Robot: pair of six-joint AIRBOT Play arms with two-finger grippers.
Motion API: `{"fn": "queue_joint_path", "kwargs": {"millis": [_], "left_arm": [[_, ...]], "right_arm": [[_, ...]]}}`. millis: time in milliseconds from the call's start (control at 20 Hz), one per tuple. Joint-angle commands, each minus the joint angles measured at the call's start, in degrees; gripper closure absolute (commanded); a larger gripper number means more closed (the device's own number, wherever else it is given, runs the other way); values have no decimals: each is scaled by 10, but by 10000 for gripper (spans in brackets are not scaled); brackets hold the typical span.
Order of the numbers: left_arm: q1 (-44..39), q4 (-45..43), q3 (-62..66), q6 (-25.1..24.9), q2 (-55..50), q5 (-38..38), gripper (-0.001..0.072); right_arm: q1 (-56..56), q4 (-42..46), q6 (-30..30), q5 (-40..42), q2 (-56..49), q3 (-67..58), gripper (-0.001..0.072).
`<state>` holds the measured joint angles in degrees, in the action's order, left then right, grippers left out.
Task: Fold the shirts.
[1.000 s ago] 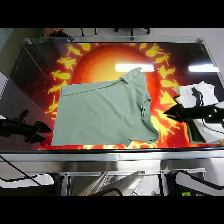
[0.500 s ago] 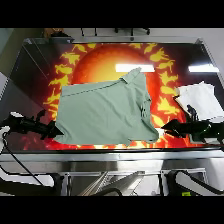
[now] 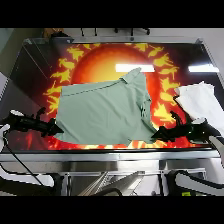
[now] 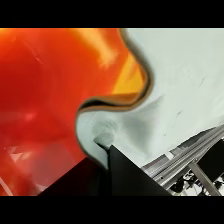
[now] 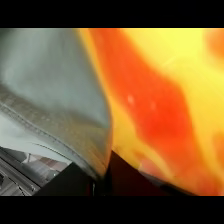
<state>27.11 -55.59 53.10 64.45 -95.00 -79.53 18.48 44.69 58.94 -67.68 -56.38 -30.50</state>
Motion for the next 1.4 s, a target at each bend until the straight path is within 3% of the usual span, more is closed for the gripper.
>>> {"fn": "queue_joint_path", "kwargs": {"millis": [0, 100, 250, 400, 500, 600, 800, 1000, 1100, 1350], "left_arm": [[1, 10, 1, -1, 6, 17, 694], [1, 44, 6, -17, 42, 14, 696], [1, 134, 83, -25, 136, -33, 696], [16, 352, 231, -25, 241, -91, 696], [42, 513, 344, -24, 294, -88, 696], [83, 572, 463, 1, 330, -64, 695], [228, 568, 617, 47, 381, -41, 695], [311, 565, 589, 50, 399, -35, 696], [278, 535, 532, 40, 383, -52, 696], [22, 292, 391, 18, 284, -17, 695]], "right_arm": [[-30, -49, -8, 43, -12, -7, 696], [-27, -80, -22, 20, 5, -50, 697], [-26, -148, -25, -39, 59, -210, 697], [-1, -241, -44, -66, 95, -441, 698], [26, -306, -46, -68, 101, -601, 698], [49, -332, -45, -65, 101, -743, 697], [72, -304, -45, 5, 115, -909, 697], [72, -224, -30, 33, 128, -908, 698], [72, -226, -30, 22, 107, -873, 696], [59, -228, -24, 7, -3, -683, 697]]}}
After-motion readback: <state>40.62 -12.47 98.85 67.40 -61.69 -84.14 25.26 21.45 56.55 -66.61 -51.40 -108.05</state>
